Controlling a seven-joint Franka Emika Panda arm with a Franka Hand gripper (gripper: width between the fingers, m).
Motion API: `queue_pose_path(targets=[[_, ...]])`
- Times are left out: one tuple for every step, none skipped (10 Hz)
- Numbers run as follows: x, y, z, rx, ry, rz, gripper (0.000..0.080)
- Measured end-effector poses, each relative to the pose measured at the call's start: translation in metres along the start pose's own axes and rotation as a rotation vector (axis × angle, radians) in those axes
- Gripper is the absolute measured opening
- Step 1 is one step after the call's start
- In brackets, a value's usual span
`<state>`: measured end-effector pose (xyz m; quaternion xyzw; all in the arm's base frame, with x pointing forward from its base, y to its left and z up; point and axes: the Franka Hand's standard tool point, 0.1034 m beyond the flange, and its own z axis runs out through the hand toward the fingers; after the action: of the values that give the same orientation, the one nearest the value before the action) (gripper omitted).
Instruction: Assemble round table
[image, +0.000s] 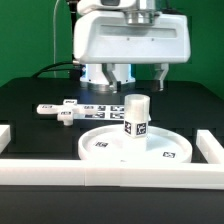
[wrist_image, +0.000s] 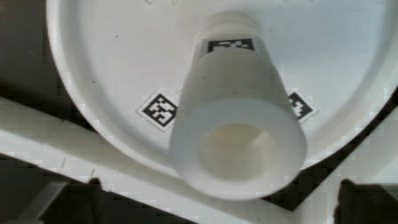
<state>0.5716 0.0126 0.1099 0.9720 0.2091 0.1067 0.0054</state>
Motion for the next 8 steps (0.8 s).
queue_pose_path(targets=[[-0.006, -0.005, 0.004, 0.034, -0.069, 0.015, 0.0649], [-0.003, -0.01, 0.002, 0.055, -0.135, 0.015, 0.0649], [0.0, -0.012, 0.002, 0.064, -0.156, 0.015, 0.0649], [-0.002, -0.014, 0.003, 0.078, -0.182, 0.019, 0.0649], [-0.001, -0.011, 0.004, 0.073, -0.171, 0.015, 0.0649], [-0.004, -0.007, 0.009, 0.067, -0.162, 0.01, 0.0649], [-0.007, -0.006, 0.012, 0.068, -0.167, 0.014, 0.0649], [-0.008, -0.006, 0.014, 0.067, -0.167, 0.014, 0.0649]])
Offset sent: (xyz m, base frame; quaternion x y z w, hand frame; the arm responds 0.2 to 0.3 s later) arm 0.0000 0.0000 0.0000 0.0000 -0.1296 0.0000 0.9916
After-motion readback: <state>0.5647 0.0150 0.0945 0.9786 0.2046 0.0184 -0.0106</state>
